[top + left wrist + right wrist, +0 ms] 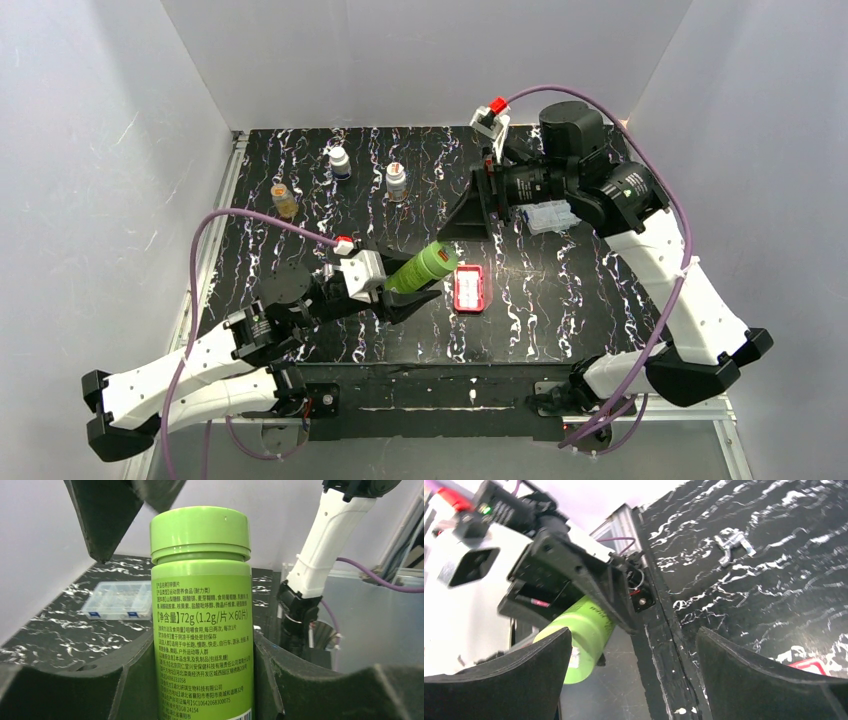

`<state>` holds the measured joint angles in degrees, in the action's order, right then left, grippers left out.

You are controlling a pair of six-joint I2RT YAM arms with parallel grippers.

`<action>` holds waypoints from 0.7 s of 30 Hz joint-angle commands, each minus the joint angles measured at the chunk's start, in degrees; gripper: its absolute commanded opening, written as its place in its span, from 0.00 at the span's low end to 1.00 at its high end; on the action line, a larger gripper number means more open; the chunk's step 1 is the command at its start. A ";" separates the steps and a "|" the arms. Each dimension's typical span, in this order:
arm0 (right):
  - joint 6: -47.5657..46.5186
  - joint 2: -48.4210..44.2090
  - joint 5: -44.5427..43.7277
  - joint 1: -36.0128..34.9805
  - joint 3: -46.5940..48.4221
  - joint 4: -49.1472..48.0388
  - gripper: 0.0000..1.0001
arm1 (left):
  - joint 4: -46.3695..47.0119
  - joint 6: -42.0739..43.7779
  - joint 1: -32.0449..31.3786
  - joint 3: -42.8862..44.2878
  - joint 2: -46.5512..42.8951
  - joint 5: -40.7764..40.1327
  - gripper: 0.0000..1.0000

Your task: Sort the pills into containers

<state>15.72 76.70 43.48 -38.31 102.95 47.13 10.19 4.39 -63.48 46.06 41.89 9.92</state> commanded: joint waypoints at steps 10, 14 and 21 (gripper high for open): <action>11.99 2.81 -10.35 0.34 2.25 9.61 0.98 | 6.26 18.39 -0.33 -0.92 5.71 -15.35 0.00; 14.62 2.70 -8.86 0.36 -1.12 7.62 0.98 | 8.59 19.63 -0.37 -2.10 6.62 -17.11 0.00; 16.50 2.65 -8.23 0.38 -3.43 5.79 0.98 | 10.17 21.35 -0.41 -3.07 7.76 -19.70 0.00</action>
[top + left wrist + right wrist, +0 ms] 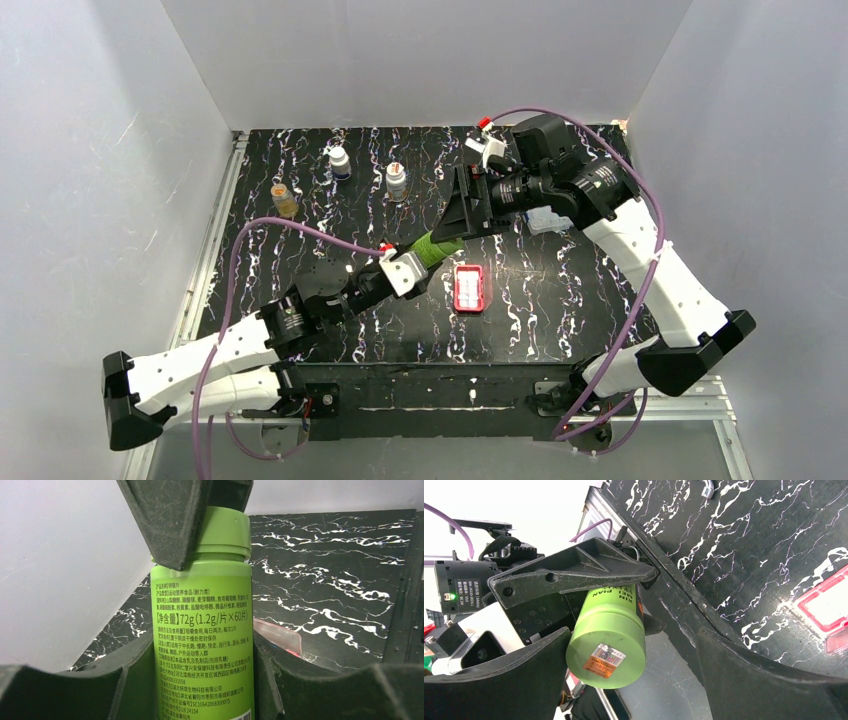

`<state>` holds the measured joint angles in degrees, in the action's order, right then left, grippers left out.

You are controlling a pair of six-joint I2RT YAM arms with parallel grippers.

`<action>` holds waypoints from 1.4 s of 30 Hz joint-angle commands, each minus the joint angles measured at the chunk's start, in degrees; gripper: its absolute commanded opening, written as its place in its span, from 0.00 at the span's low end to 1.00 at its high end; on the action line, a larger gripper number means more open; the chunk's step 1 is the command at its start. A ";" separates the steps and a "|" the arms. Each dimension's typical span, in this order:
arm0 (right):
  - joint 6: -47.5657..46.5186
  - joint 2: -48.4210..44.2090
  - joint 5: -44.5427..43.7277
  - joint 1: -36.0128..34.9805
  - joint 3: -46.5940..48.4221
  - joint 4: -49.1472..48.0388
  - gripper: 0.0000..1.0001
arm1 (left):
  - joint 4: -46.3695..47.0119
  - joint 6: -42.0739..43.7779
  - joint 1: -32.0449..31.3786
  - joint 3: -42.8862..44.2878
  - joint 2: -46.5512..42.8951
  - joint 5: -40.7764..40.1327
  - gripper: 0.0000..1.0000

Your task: Sort the pills into containers

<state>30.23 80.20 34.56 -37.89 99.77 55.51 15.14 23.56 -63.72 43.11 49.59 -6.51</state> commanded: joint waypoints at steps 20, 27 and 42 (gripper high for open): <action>-2.56 1.43 -0.19 -0.13 4.04 1.33 0.29 | 2.98 -3.00 -0.17 -0.12 0.07 -1.49 0.00; -9.82 -0.35 2.26 -0.21 7.68 -1.83 0.28 | 3.51 -14.93 -0.17 -0.95 -5.97 5.54 0.00; -18.65 -4.05 16.66 -0.85 5.03 -12.28 0.26 | 1.26 -26.70 -0.17 3.02 -11.12 24.68 0.00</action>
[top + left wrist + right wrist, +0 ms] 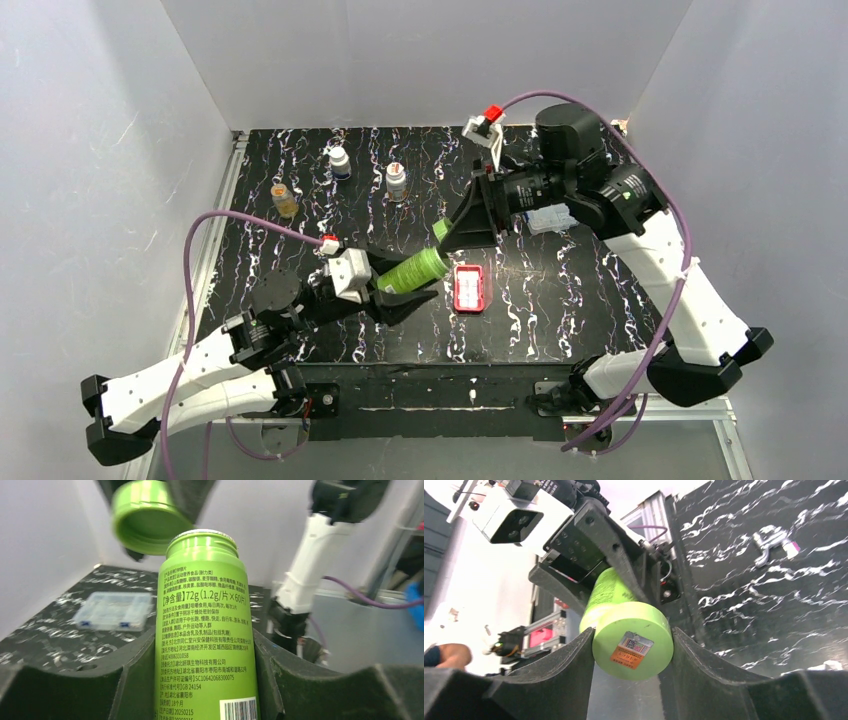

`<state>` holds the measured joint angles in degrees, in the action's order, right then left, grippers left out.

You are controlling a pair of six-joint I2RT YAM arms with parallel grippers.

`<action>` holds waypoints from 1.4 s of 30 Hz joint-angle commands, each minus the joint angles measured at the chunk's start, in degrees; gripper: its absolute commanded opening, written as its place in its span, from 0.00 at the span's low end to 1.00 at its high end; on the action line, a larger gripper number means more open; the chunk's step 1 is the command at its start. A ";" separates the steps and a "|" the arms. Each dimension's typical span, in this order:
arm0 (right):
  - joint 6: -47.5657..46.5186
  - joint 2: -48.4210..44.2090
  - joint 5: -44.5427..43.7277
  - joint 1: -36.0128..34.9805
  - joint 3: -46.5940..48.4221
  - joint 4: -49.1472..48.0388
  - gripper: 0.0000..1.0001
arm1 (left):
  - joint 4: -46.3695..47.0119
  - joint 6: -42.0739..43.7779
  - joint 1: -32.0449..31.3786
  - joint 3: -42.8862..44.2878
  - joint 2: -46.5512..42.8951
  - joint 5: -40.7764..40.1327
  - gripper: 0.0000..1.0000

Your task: Sort the pills into containers

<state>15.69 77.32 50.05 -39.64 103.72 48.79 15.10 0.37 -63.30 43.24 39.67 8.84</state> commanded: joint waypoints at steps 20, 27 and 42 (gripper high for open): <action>7.90 5.52 -28.27 16.58 -13.04 -3.10 0.23 | 5.60 -0.62 -0.61 -0.29 -1.97 -1.64 0.00; 13.18 9.42 -44.72 20.75 -25.89 -8.77 0.24 | 7.93 0.99 -0.35 -2.02 -0.12 -2.32 0.00; 15.84 21.16 -53.51 25.07 -35.90 -17.51 0.37 | 7.46 -1.75 2.73 -3.23 -0.95 1.09 0.00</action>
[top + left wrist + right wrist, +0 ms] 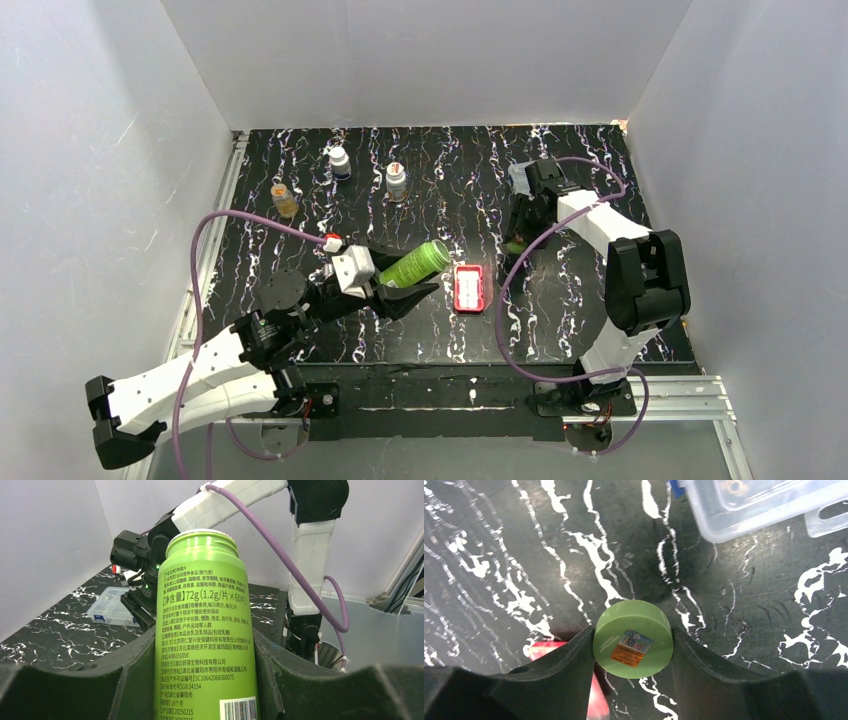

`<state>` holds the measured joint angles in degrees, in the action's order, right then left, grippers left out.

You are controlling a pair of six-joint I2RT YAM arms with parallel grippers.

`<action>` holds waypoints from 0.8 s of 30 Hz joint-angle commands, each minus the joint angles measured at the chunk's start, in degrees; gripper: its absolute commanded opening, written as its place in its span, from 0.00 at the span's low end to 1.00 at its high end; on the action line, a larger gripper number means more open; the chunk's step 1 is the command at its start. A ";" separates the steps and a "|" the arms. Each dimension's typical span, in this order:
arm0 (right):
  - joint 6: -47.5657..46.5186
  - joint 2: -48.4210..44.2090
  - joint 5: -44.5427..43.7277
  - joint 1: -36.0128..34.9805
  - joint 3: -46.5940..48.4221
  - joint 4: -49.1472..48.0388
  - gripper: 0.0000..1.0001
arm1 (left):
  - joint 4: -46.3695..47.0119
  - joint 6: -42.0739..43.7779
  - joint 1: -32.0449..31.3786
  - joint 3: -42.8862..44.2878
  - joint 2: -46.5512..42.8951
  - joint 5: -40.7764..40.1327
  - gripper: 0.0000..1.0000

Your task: Sort the pills into containers

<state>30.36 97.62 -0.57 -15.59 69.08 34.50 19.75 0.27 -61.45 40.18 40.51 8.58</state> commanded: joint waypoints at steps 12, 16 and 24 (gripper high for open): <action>1.76 3.79 -0.77 1.10 -3.13 -3.79 0.87 | 0.30 -3.76 2.57 1.73 -0.01 3.27 0.00; 0.96 0.18 0.08 1.09 -2.51 -1.45 0.98 | 3.40 -5.60 3.10 0.56 1.31 3.62 0.00; 2.30 -16.40 8.93 1.09 0.36 4.94 0.98 | 9.86 -7.55 4.31 -3.19 3.50 2.08 0.00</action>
<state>31.68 91.90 2.18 -14.52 66.19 35.95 23.58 -5.84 -58.10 38.36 43.50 11.36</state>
